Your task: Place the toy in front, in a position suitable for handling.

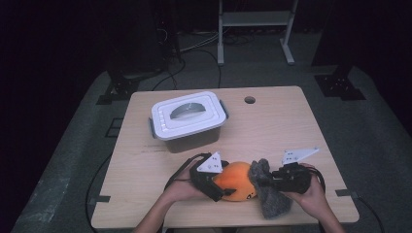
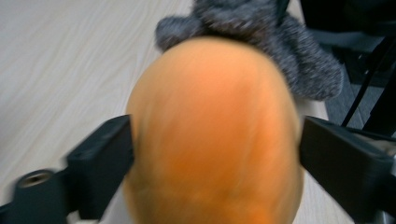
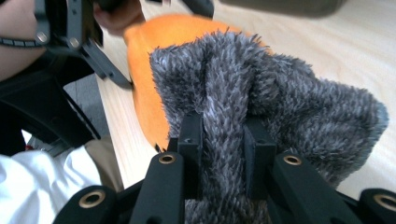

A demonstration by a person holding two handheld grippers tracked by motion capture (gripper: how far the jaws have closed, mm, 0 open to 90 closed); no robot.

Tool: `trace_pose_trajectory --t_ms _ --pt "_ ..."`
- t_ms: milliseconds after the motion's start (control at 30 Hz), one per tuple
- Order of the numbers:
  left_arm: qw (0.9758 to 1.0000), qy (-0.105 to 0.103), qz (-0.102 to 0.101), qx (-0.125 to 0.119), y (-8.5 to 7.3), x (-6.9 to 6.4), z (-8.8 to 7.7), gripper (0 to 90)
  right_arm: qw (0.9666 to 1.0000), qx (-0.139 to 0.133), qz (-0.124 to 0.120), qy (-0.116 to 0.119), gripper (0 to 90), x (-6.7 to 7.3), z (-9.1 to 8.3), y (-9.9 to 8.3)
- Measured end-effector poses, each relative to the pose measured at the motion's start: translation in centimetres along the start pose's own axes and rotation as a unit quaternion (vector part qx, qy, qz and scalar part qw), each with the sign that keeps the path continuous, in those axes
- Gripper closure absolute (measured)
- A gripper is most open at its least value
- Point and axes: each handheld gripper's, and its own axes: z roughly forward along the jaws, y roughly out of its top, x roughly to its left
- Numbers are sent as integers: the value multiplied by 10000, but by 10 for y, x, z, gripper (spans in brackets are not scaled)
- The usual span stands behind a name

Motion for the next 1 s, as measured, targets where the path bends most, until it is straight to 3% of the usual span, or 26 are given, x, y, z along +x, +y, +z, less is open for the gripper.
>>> trace_pose_trajectory --t_ms 67,133,267,300,367,400,467,567,633,700,833,933,1000 --pt "9995 -122 -262 103 -3 4 2 77 9999 115 57 3 722 -2 -1 -4" --pt "9995 -169 -265 -6 -5 5 3 149 9999 106 115 18 726 -3 -2 -7" --pt "9993 230 204 -211 -2 0 -2 338 9999 36 25 -104 756 -2 -7 -1" --pt "9981 387 353 -331 -1 -2 -3 348 9999 -1 6 -143 762 -1 -10 1" --pt "9928 798 732 -515 0 -5 -1 340 9997 -102 -46 -237 764 -1 -16 6" --pt "9925 810 783 -469 1 -5 1 318 9996 -163 -42 -220 764 -1 -17 9" --pt "9951 607 722 -296 1 -4 7 278 9993 -217 -78 -292 763 1 -18 12" --pt "9960 447 700 -336 0 -5 8 213 9988 -275 -198 -367 758 6 -14 16" --pt "9975 398 472 -348 3 -3 4 160 9987 -209 -269 -368 758 10 -8 19" --pt "9984 267 106 -488 4 1 0 129 9990 -62 -326 -299 757 12 -1 18" --pt "9987 223 16 -461 0 4 -4 283 9989 188 -339 -260 757 11 4 13" --pt "9985 241 133 -465 1 2 -2 326 9987 269 -223 -359 758 7 -2 8" --pt "9986 190 181 -461 2 0 1 329 9987 169 -298 -377 759 13 -6 12"
